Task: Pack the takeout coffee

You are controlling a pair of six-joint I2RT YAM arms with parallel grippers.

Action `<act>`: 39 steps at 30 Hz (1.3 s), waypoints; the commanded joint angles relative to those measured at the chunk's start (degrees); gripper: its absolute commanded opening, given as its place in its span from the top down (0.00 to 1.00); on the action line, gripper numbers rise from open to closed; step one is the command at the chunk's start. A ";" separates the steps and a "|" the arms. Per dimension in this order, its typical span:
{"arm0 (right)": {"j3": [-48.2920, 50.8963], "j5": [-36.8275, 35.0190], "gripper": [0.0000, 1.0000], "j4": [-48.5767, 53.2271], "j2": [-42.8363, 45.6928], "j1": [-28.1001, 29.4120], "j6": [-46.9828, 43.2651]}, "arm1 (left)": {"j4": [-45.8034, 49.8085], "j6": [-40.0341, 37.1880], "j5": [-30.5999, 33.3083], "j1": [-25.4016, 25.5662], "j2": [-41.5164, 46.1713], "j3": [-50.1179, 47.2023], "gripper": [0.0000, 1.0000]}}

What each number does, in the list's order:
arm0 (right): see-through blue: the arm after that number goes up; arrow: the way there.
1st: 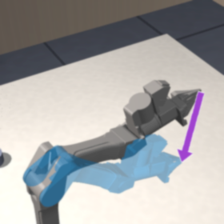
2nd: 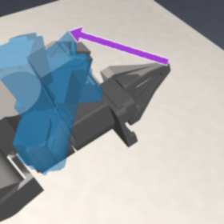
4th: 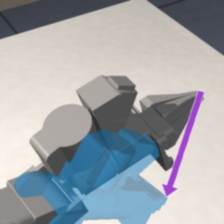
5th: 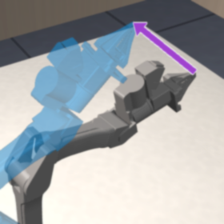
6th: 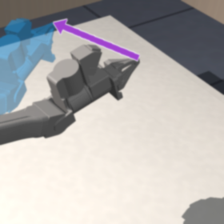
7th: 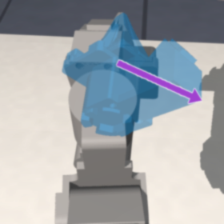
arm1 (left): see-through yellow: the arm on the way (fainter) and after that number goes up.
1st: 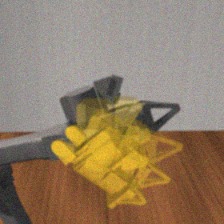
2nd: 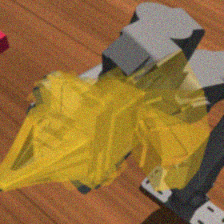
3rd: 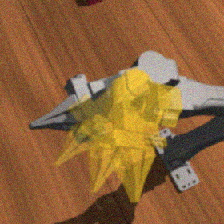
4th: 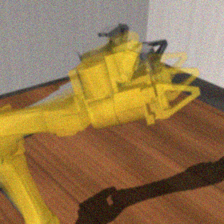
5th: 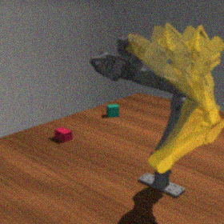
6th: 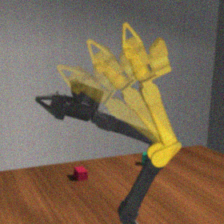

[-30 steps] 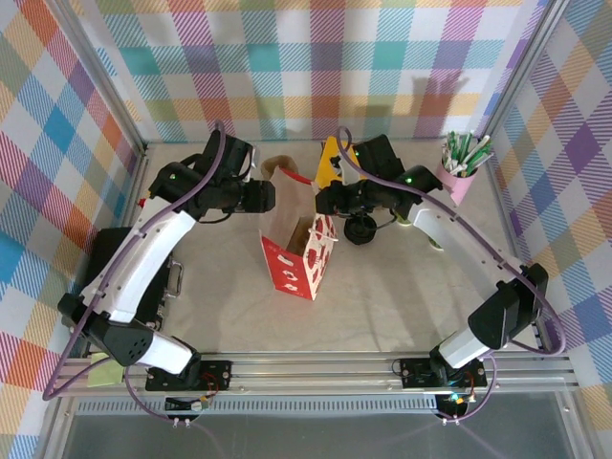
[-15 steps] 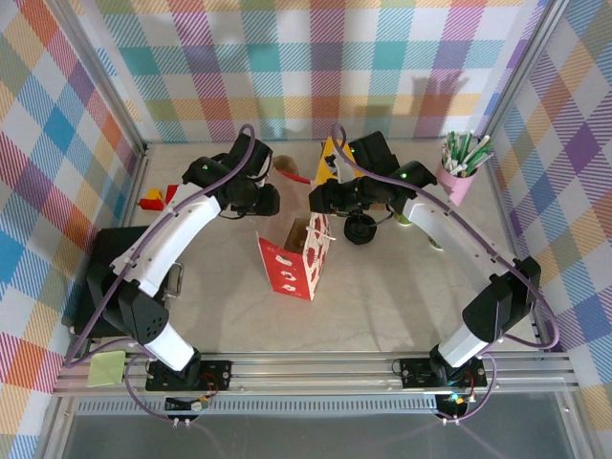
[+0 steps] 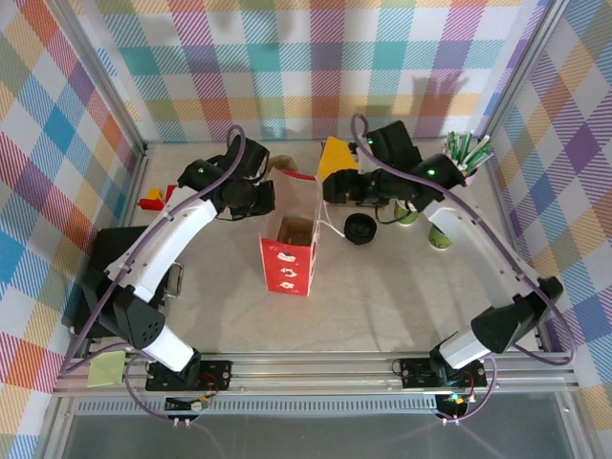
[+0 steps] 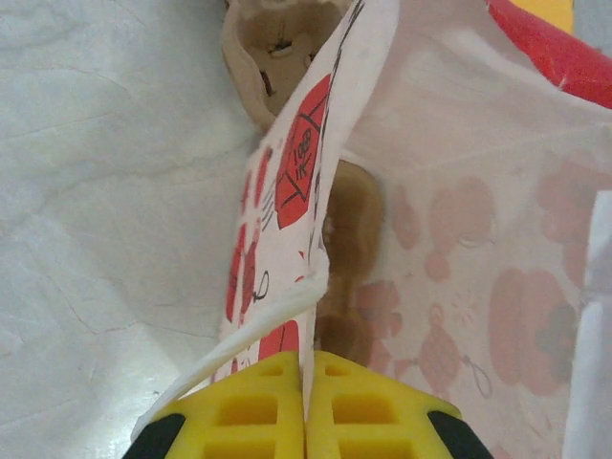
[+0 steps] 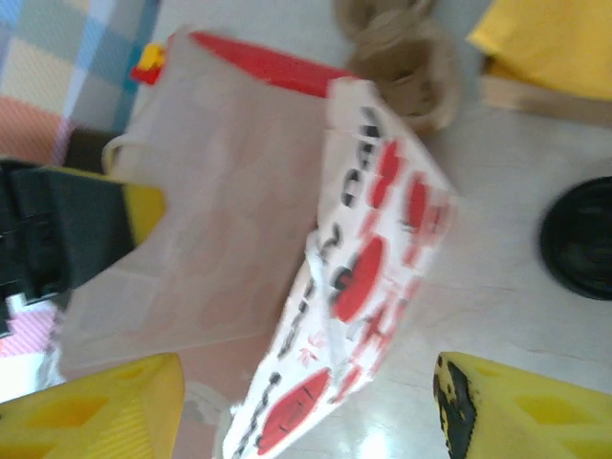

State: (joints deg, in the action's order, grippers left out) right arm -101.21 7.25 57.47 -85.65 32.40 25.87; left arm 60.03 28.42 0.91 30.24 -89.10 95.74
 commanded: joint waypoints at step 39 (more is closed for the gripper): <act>31.91 -13.53 0.00 -12.08 4.95 -40.17 -10.04 | -9.70 5.07 -5.32 0.43 11.23 -11.61 0.62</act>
State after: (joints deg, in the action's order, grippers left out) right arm -67.20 -7.70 46.89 -79.00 -7.03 17.30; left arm 51.79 35.20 -4.01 30.35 -79.61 84.55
